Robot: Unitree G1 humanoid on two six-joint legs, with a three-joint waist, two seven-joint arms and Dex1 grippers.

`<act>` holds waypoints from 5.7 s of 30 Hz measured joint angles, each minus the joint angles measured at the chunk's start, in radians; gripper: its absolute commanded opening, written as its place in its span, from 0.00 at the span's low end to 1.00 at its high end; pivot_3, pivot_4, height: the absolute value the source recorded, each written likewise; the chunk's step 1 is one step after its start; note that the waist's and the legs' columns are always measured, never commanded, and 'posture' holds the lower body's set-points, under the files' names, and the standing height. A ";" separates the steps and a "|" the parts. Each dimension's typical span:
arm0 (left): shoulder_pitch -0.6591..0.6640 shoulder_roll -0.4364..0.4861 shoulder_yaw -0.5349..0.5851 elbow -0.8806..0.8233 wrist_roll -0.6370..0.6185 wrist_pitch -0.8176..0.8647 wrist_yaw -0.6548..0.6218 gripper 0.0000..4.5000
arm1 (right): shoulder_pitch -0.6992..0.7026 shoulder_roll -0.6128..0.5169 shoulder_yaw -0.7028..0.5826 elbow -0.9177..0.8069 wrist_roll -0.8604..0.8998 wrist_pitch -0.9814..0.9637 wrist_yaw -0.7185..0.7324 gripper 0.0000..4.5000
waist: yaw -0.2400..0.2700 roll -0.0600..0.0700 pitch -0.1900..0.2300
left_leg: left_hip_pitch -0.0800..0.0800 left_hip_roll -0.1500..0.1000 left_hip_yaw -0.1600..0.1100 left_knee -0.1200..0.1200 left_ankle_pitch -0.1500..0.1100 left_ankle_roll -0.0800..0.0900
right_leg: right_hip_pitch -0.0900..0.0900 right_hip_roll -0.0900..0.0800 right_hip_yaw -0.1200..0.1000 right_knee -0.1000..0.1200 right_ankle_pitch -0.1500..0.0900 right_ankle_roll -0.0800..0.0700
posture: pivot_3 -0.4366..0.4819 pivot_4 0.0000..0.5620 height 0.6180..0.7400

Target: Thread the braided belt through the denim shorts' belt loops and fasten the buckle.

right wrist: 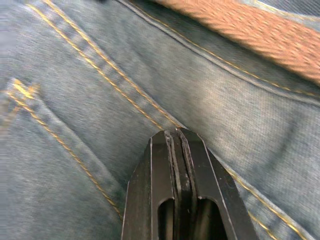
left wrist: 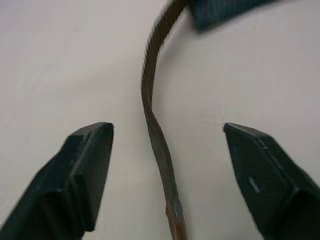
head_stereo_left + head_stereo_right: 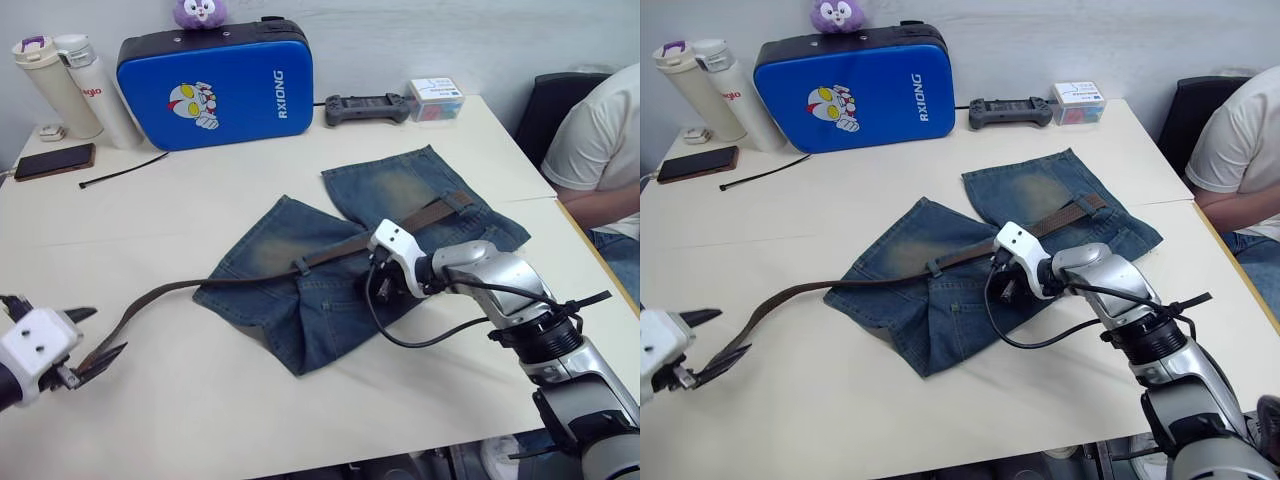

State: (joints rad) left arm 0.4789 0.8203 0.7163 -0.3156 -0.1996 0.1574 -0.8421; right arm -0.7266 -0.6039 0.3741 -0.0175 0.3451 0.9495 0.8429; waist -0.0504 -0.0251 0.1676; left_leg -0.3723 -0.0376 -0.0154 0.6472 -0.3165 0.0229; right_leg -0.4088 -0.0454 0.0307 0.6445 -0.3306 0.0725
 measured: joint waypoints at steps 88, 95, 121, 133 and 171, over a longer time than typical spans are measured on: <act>-0.600 0.219 -0.535 0.155 -0.207 0.307 -0.352 0.01 | 0.116 -0.345 -0.224 -0.221 0.205 -0.073 0.232 1.00 | 0.003 0.019 0.012 | -0.032 -0.042 -0.080 0.002 0.040 -0.008 | 0.000 -0.037 -0.069 0.009 0.000 0.001 | 0.48 0.27 1.00; -0.584 0.213 -0.534 0.139 -0.192 0.285 -0.328 0.46 | 0.071 -0.329 -0.217 -0.212 0.203 -0.037 0.233 1.00 | 0.048 0.019 0.012 | -0.033 -0.039 -0.074 0.000 0.040 -0.010 | -0.001 -0.034 -0.060 -0.001 0.000 0.001 | 0.48 0.27 1.00; -0.933 0.107 -0.178 0.288 -0.601 1.144 0.125 1.00 | -0.218 -0.136 -0.230 0.225 0.140 0.058 0.175 1.00 | 0.047 0.017 0.012 | -0.031 -0.037 -0.061 0.001 0.039 -0.009 | -0.009 -0.031 -0.047 0.012 0.002 0.005 | 0.48 0.27 1.00; -1.315 0.057 -0.670 0.803 -0.390 1.259 0.119 1.00 | -0.377 0.025 -0.242 0.695 0.009 0.031 0.115 1.00 | 0.018 0.016 0.012 | -0.034 -0.038 -0.053 0.001 0.040 -0.010 | -0.018 -0.031 -0.044 0.019 0.002 0.005 | 0.48 0.27 1.00; -0.338 0.304 -0.396 -0.006 -0.277 0.325 -0.546 0.00 | 0.737 -0.372 -0.461 -0.340 0.241 -0.627 0.699 0.03 | 0.053 0.016 0.011 | -0.028 -0.035 -0.051 0.002 0.033 -0.004 | -0.008 -0.031 -0.040 0.006 0.002 0.004 | 0.48 0.27 1.00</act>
State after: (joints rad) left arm 0.1404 1.1243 0.3201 -0.3211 -0.4768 0.4828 -1.3877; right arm 0.0105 -0.9762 -0.0871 -0.3575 0.5856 0.3224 1.5417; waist 0.0027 -0.0090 0.1786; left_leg -0.4004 -0.0727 -0.0661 0.6488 -0.2835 0.0187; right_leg -0.4171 -0.0765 -0.0096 0.6502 -0.3286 0.0768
